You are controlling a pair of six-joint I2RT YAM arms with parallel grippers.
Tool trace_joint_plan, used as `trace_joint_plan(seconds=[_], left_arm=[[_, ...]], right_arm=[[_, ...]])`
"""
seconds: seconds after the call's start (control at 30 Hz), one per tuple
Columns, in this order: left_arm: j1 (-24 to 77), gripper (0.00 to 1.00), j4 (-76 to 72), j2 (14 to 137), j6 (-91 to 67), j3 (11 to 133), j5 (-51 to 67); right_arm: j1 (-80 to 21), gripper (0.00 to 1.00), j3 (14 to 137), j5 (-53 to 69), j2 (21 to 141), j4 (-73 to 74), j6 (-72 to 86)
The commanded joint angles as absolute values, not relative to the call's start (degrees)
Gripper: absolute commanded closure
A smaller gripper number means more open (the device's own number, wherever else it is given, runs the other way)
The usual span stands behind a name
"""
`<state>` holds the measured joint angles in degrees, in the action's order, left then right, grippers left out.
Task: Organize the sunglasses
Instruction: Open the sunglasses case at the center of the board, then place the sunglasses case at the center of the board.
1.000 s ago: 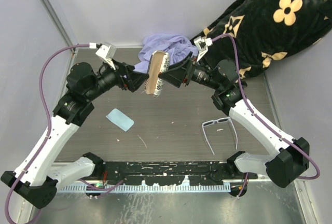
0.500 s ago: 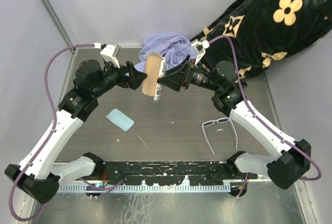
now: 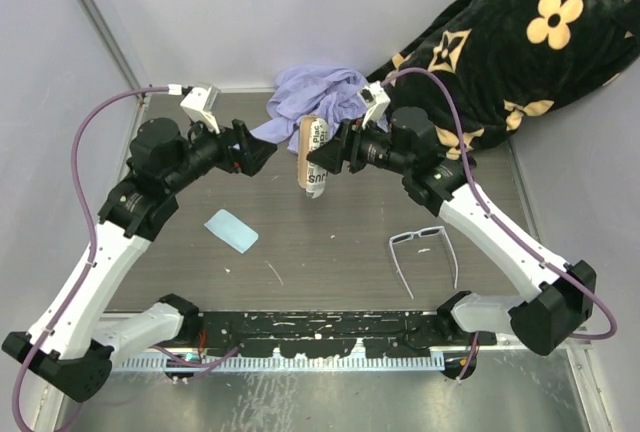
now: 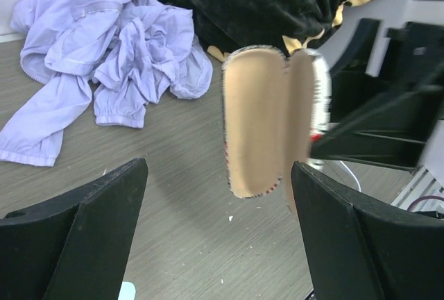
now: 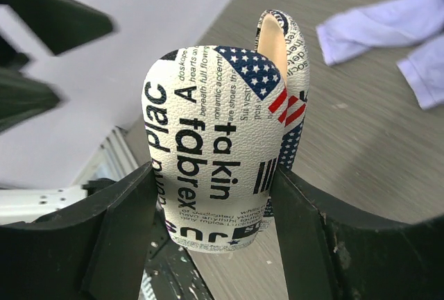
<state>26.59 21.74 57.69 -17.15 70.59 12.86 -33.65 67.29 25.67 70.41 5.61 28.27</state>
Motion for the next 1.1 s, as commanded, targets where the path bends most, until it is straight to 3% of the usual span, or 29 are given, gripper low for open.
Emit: trace_joint_plan(seconds=[0.0,0.33,0.57,0.87,1.07], left_arm=[[26.4,0.13,23.9,55.0,-17.9,71.2,10.7],[26.4,0.14,30.2,54.6,-23.9,62.1,1.5],[26.6,0.29,18.1,57.3,-32.7,52.4,8.2],[30.2,0.32,10.3,64.9,-33.8,53.2,8.6],[30.3,0.42,10.5,67.9,-32.8,53.6,7.6]], right_arm=[[-33.4,1.00,70.6,20.7,73.4,11.0,25.2],[-32.9,1.00,71.5,29.1,82.3,14.0,26.2],[-32.8,0.99,66.2,31.6,81.2,5.4,33.1],[-32.8,0.99,64.2,36.8,83.1,-1.6,39.7],[-32.9,0.99,64.2,38.1,83.1,-3.4,41.5]])
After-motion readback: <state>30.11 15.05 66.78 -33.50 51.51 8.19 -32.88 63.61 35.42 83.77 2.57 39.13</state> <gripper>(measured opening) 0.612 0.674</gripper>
